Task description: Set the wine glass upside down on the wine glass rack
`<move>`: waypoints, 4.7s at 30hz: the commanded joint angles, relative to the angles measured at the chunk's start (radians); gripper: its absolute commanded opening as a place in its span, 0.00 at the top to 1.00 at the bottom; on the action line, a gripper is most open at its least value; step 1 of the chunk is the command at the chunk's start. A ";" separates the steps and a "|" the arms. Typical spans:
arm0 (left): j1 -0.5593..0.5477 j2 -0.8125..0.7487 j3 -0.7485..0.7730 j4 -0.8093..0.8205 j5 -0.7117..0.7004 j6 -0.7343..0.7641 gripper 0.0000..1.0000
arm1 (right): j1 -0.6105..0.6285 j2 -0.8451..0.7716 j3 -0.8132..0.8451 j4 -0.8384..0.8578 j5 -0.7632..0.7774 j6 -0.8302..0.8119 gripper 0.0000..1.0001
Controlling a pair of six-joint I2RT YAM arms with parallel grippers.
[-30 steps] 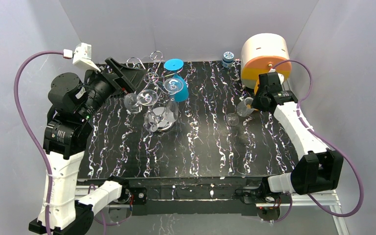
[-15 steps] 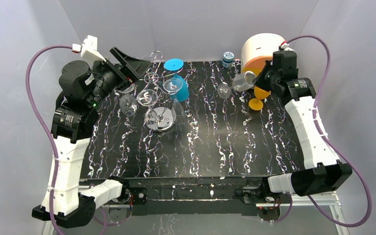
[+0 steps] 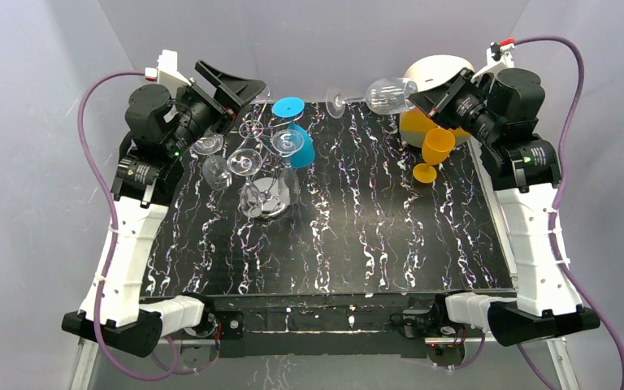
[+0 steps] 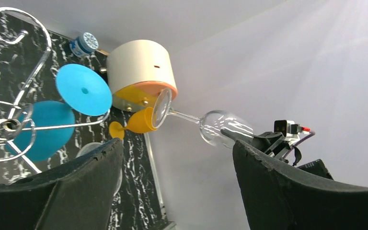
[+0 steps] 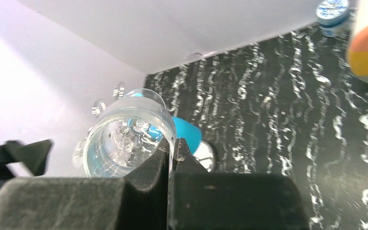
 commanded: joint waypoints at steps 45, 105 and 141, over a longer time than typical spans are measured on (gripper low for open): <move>-0.520 0.034 -0.145 0.572 -0.870 -0.390 0.33 | 0.333 0.040 -0.054 0.852 -0.092 -0.165 0.99; -0.520 0.092 -0.079 0.623 -1.013 -0.178 1.00 | 0.467 -0.038 -0.181 0.890 -0.017 -0.347 0.82; -0.263 0.413 0.473 0.387 -0.775 1.075 1.00 | 0.466 -0.210 -0.279 0.614 0.351 -0.399 0.22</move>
